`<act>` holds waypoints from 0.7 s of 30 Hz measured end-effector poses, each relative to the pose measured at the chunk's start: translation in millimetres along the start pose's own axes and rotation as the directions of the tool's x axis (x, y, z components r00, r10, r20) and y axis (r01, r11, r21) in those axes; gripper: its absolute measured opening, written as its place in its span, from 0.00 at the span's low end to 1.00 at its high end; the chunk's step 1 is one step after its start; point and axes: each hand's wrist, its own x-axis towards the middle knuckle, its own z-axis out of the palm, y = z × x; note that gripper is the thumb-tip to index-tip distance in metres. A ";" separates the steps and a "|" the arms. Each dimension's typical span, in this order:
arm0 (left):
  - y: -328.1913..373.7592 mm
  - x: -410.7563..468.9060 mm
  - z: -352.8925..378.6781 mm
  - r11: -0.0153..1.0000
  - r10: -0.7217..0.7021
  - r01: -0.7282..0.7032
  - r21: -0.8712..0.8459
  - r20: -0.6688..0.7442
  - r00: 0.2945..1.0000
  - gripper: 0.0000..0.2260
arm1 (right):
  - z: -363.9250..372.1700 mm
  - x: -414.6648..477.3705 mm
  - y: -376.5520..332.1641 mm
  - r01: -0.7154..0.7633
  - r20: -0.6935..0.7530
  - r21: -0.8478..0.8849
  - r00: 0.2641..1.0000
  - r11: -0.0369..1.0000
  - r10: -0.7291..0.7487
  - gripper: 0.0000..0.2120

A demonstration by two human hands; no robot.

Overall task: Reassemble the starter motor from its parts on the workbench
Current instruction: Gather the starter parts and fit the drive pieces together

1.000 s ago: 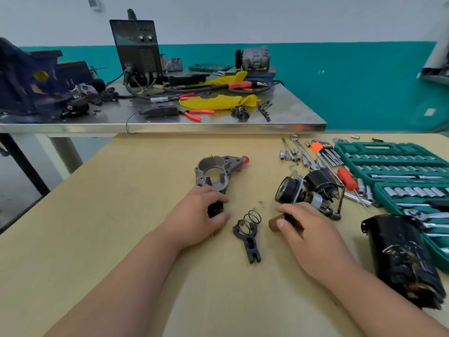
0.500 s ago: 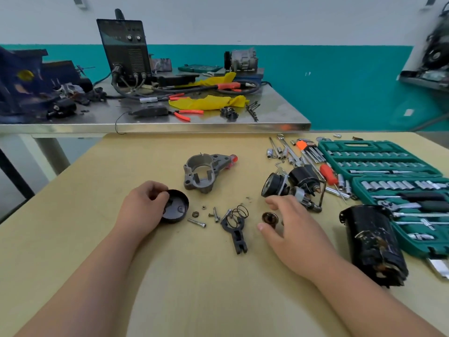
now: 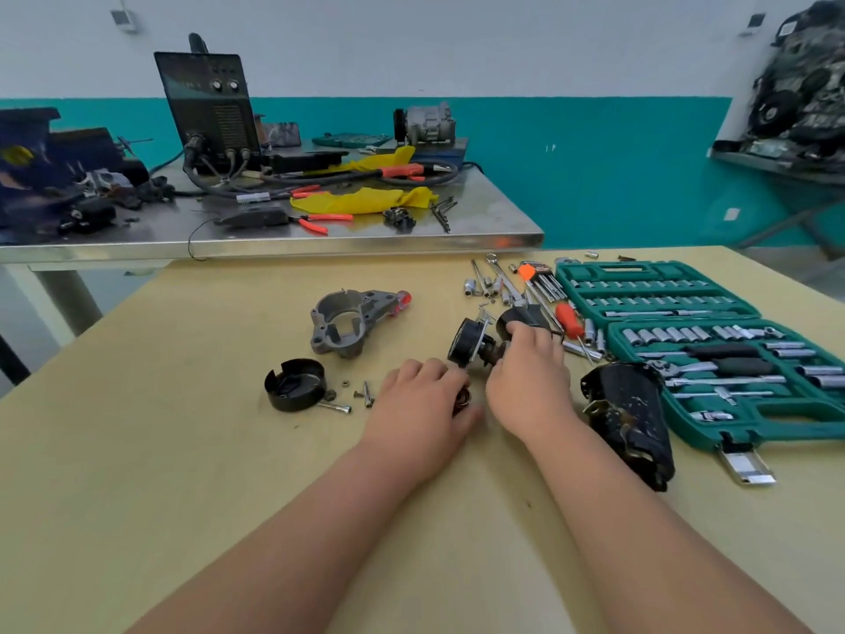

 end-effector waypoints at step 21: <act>-6.1 -11.1 2.3 0.986 0.163 -0.155 0.055 -0.249 0.954 0.14 | -101.2 1.1 56.8 -0.175 -0.076 -0.316 0.984 0.932 0.159 0.25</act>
